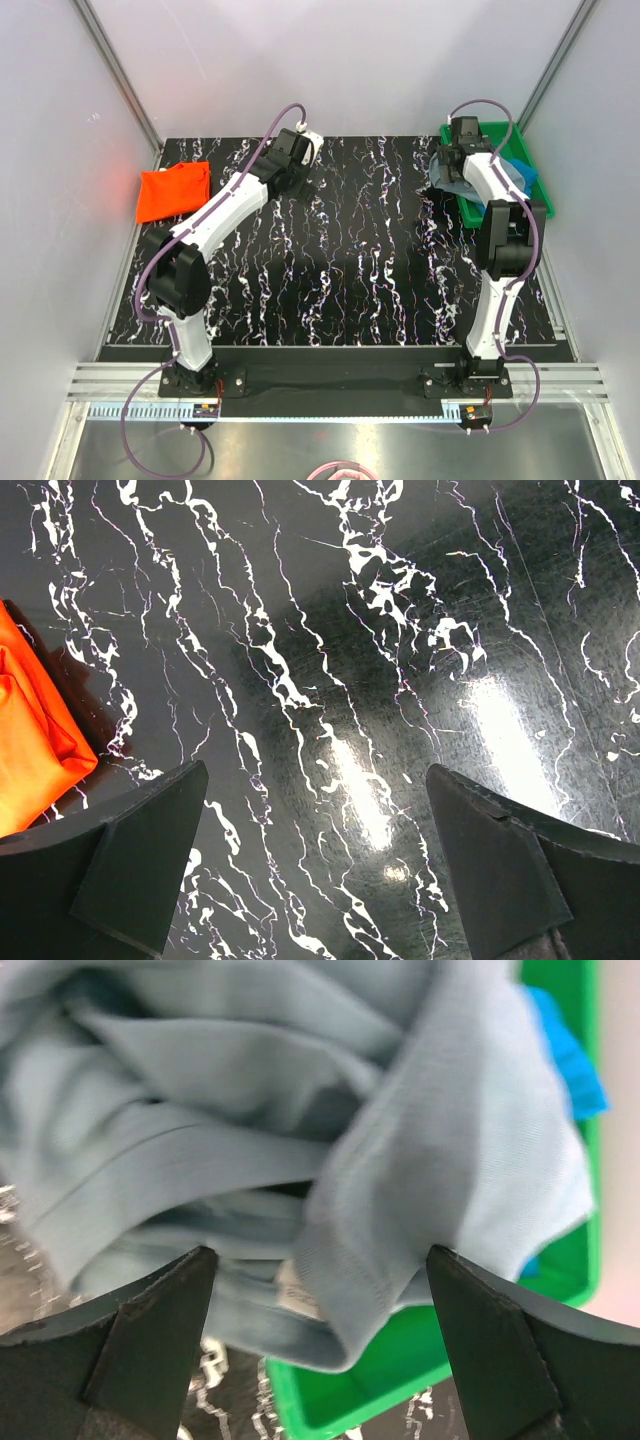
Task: Fold and stack the t-shirts
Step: Grab the tshirt from the pile, then move the tshirt to the center of the board, then flatten the tshirt out
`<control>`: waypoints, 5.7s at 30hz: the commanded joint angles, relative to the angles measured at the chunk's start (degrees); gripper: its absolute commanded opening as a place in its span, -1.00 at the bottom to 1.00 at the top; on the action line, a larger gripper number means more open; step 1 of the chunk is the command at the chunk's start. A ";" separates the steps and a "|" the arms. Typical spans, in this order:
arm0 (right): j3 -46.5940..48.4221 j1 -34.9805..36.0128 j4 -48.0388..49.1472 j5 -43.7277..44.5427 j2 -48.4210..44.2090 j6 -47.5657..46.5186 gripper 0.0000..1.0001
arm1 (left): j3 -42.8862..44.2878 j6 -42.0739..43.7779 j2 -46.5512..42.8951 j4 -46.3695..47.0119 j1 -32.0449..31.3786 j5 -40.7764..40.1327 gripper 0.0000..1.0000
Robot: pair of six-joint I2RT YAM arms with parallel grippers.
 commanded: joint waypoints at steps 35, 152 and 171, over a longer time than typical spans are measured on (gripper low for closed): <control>35.46 25.47 -23.21 -37.20 -6.67 -3.56 -1.00 | 7.63 -8.76 -7.20 -1.06 23.84 -0.13 0.98; -28.15 25.85 -9.94 -37.30 -18.79 -15.86 -0.56 | -20.41 1.96 -10.81 -5.28 11.28 11.91 0.95; -5.39 23.83 -15.48 -33.88 -19.15 -16.03 -1.00 | -27.70 0.46 -11.52 -4.31 11.19 12.45 0.82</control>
